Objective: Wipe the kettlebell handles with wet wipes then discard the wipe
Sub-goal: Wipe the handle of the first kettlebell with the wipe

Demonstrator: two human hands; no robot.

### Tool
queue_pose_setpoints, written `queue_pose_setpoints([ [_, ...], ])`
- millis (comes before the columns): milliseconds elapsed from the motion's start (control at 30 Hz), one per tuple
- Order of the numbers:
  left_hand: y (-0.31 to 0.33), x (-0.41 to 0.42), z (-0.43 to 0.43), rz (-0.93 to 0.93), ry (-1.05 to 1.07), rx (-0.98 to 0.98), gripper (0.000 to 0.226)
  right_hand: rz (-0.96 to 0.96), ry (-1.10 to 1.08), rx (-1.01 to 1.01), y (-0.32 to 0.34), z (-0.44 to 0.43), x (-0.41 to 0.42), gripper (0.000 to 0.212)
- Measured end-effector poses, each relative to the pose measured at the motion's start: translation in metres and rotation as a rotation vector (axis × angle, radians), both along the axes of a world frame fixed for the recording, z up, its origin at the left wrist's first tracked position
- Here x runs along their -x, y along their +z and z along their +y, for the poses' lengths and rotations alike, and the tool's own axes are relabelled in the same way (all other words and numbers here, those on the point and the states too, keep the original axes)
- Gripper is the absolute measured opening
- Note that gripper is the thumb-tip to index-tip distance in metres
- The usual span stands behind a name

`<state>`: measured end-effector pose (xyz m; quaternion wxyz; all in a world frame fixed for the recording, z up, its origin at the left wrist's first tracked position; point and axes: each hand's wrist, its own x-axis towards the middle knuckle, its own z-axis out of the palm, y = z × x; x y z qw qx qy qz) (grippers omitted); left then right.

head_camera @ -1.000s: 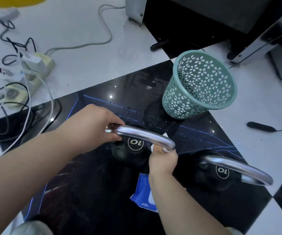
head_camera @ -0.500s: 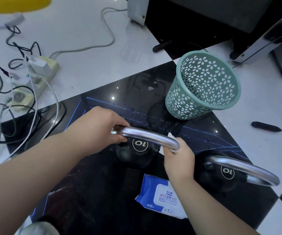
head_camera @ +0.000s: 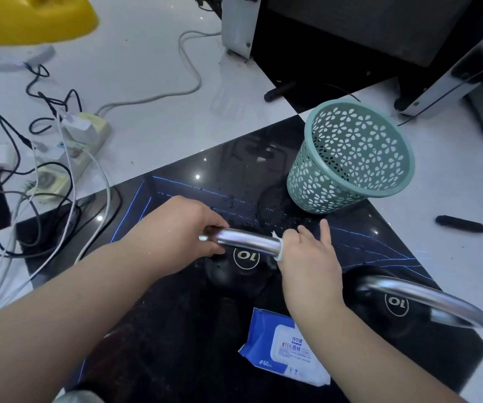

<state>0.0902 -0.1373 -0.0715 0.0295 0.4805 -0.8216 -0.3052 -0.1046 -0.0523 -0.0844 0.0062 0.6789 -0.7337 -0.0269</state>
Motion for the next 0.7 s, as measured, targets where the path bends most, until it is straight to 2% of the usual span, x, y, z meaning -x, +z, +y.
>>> queue_pose_setpoints([
  [100,-0.001,0.0,0.0,-0.006,-0.001,0.011,0.019,0.004,0.097,0.055,0.002,-0.004,-0.013,0.066],
  [133,-0.001,0.0,0.0,-0.004,-0.006,0.016,0.019,0.02,0.11,0.087,0.001,-0.008,-0.018,0.071],
  [167,-0.001,0.0,0.0,-0.004,-0.01,0.019,0.019,0.031,0.106,0.08,0.001,-0.01,-0.023,0.066],
  [267,-0.002,-0.001,-0.001,0.001,-0.016,0.026,0.018,0.088,0.084,0.116,-0.001,-0.016,-0.037,0.026],
  [433,-0.003,-0.001,0.0,0.009,-0.014,0.035,0.018,0.08,0.018,0.131,0.0,-0.021,-0.047,0.027],
  [533,-0.004,0.0,0.003,-0.011,-0.02,0.066,0.016,0.016,0.009,0.091,0.0,-0.018,-0.047,0.016],
  [567,-0.005,0.0,0.005,-0.025,-0.026,0.075,0.015,-0.008,0.021,0.065,0.001,-0.015,-0.045,0.02],
  [633,-0.006,0.001,0.009,-0.05,-0.036,0.081,0.02,-0.045,0.034,-0.058,0.009,-0.009,-0.035,0.062],
  [667,-0.005,0.002,0.011,-0.063,-0.04,0.084,0.03,-0.105,-0.004,-0.128,0.018,-0.006,-0.026,0.075],
  [700,-0.001,0.003,0.014,-0.072,-0.041,0.088,0.043,-0.196,-0.058,-0.187,0.028,-0.004,-0.017,0.076],
])
